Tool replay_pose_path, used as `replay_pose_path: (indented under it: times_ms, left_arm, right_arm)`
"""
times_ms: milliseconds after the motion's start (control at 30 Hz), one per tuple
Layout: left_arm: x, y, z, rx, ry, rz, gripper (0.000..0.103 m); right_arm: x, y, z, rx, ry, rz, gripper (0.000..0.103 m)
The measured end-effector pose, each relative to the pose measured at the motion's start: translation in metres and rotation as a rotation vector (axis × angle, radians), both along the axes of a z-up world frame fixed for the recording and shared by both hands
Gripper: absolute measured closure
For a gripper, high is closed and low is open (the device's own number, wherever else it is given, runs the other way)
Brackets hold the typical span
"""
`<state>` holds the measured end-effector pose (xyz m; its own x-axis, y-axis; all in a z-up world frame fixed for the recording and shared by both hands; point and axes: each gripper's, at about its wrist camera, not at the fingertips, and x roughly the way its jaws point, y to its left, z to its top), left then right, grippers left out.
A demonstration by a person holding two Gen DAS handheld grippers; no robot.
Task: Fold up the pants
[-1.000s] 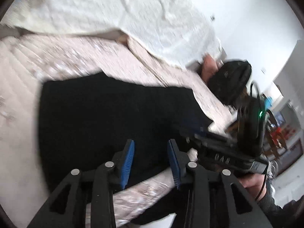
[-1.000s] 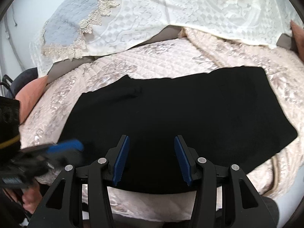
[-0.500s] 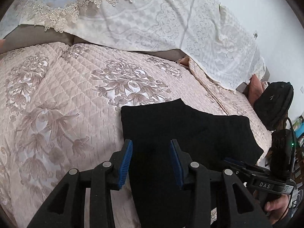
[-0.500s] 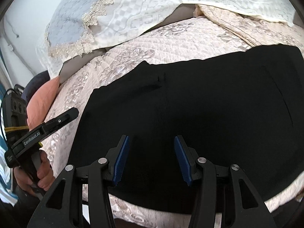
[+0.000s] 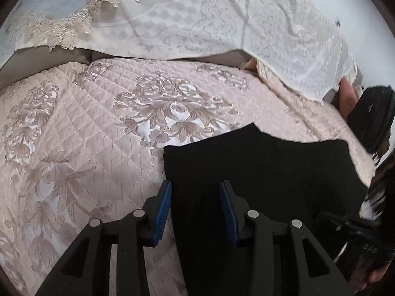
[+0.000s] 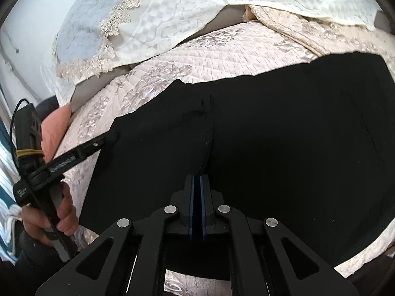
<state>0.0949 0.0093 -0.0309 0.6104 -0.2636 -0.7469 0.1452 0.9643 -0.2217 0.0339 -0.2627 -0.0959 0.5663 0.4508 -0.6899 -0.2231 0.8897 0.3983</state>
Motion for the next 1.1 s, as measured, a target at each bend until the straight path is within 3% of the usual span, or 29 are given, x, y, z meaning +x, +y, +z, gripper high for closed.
replay_pose_path:
  times_ms: [167, 467, 567, 667, 733, 800, 967, 1100]
  left_arm:
    - [0.014, -0.009, -0.012, 0.067, 0.048, -0.029, 0.057]
    - [0.003, 0.009, 0.011, -0.026, -0.022, 0.001, 0.058]
    - [0.003, 0.006, 0.015, -0.024, -0.033, -0.020, 0.058]
    - [0.007, 0.002, 0.011, -0.009, -0.022, -0.033, 0.058]
    - [0.011, 0.001, 0.004, -0.008, -0.001, -0.035, 0.058]
    - [0.014, -0.003, -0.002, 0.014, 0.017, -0.046, 0.058]
    - [0.011, -0.010, -0.004, 0.054, 0.013, -0.051, 0.058]
    - [-0.006, -0.002, 0.009, 0.005, -0.002, -0.033, 0.058]
  right_arm:
    - [0.002, 0.002, 0.016, -0.050, -0.060, -0.023, 0.093]
    - [0.047, 0.044, 0.026, -0.047, -0.102, 0.107, 0.093]
    - [0.074, 0.046, 0.012, -0.126, -0.061, 0.070, 0.096]
    - [0.084, 0.023, 0.014, -0.079, -0.050, 0.003, 0.094]
    - [0.083, 0.009, 0.020, -0.138, -0.063, -0.069, 0.093]
    - [0.072, -0.005, 0.024, -0.098, -0.062, -0.079, 0.093]
    - [0.030, 0.008, 0.033, -0.115, -0.106, 0.006, 0.083]
    - [0.002, 0.024, 0.026, -0.125, -0.098, 0.068, 0.082]
